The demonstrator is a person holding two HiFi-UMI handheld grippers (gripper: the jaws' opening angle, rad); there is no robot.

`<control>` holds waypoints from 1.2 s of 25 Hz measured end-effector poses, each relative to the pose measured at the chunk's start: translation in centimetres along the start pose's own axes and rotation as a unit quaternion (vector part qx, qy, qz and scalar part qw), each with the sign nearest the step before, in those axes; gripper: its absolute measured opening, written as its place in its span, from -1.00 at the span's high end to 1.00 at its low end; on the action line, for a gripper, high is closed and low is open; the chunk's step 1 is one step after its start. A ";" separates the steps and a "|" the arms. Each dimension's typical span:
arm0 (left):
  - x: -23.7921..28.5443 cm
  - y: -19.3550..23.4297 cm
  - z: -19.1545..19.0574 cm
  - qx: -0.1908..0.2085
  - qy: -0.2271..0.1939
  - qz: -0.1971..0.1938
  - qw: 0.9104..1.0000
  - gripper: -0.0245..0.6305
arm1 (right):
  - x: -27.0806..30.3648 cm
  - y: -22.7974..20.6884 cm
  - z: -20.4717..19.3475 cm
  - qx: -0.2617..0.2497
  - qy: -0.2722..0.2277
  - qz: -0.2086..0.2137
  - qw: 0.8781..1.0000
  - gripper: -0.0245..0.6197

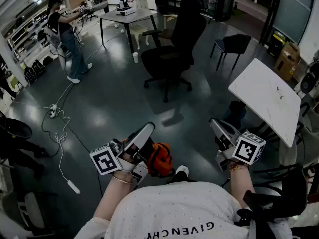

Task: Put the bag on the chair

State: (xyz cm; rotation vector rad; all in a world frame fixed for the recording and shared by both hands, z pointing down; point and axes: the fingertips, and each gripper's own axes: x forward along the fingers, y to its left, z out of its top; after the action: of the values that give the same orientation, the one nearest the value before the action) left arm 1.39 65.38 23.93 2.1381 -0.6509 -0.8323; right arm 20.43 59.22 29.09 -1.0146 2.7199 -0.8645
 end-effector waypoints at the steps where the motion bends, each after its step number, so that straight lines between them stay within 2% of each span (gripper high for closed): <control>1: -0.1 -0.1 0.2 0.002 0.001 -0.001 1.000 0.93 | 0.1 0.2 -0.1 0.002 -0.002 0.000 1.000 0.91; 10: 0.0 0.2 0.9 0.006 0.013 -0.001 1.000 0.93 | 0.8 -0.4 -0.5 0.019 -0.006 -0.001 1.000 0.91; 19: 0.0 2.5 1.3 -0.019 0.008 0.011 1.000 0.93 | 2.4 -2.5 -1.4 0.055 0.021 -0.015 0.998 0.91; 22: 0.2 3.8 1.8 -0.016 0.015 0.013 1.000 0.93 | 4.4 -3.3 -1.2 0.068 0.024 -0.006 0.997 0.91; 27: 1.2 7.0 3.6 0.005 0.033 0.021 0.999 0.93 | 9.2 -5.5 -0.3 0.056 0.046 0.000 0.997 0.91; 30: 2.2 9.3 6.0 0.014 0.023 0.030 0.999 0.93 | 12.7 -6.9 1.2 0.054 0.051 0.008 0.997 0.91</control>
State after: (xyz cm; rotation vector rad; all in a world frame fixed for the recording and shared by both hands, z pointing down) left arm -3.22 55.68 27.35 2.1451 -0.7035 -0.7440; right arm 14.90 46.38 33.06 -0.9526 2.7249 -1.0769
